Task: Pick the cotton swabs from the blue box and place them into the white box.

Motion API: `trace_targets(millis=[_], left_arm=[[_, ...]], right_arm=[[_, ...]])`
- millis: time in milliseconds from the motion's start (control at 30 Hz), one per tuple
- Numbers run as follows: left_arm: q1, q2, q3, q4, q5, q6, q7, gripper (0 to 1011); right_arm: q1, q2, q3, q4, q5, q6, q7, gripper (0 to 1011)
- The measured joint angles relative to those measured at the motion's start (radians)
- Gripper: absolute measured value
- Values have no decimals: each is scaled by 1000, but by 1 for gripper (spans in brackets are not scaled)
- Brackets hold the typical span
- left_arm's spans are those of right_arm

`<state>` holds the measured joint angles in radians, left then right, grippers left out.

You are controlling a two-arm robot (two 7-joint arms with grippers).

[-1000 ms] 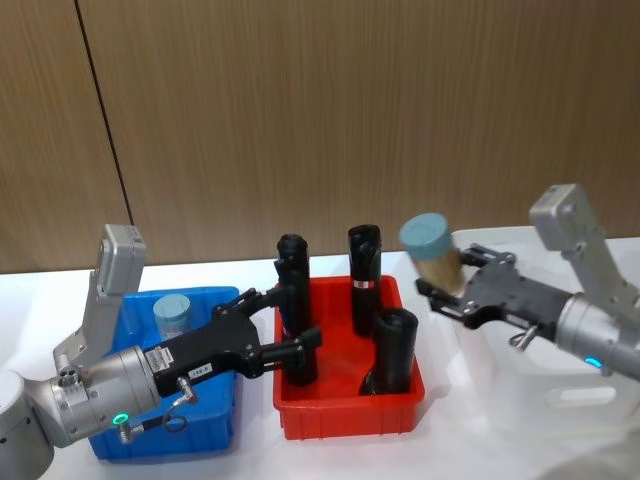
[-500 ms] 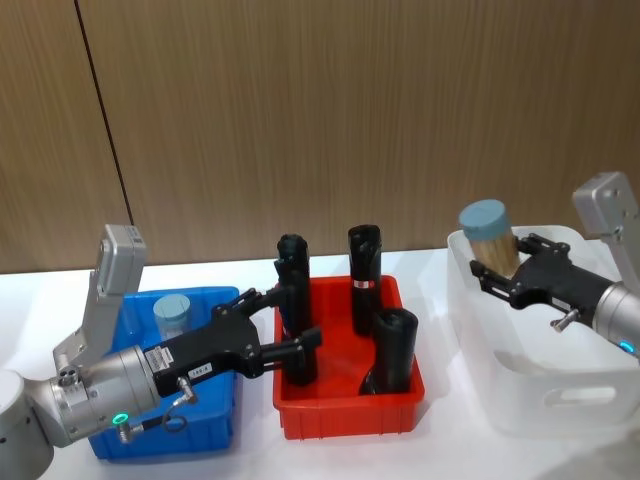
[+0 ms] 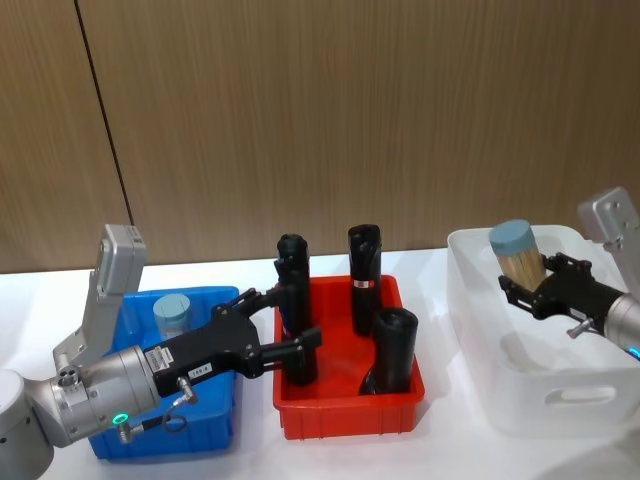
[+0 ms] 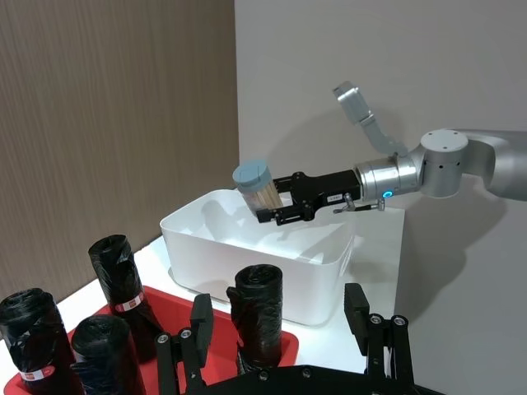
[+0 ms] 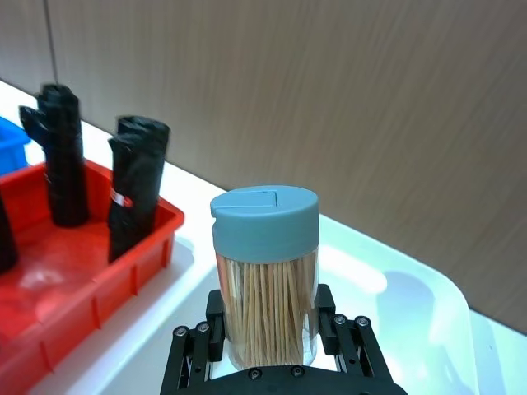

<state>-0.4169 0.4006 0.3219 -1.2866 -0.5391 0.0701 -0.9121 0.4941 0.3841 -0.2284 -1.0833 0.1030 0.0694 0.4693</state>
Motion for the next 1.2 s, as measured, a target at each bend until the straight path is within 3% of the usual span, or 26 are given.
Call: trace_targets(millis=[233,633,900,1200], left_arm=[[0,0,0,0,0,0,0,1004],[0,0,0,0,0,0,0,1004],[3,0,2,-6,6,0,17,1004],[25,-2,18,-46,46,-7,124,1004]], right_arm=[[23,-6,-1,58,-13,-2,-12,668],[39,-7,4,91,-15,-6,-27,1000],[34,-7,5,84,-13,-7,-32,1002],[-32,-12,5,-9,11,-11,-77,1002]])
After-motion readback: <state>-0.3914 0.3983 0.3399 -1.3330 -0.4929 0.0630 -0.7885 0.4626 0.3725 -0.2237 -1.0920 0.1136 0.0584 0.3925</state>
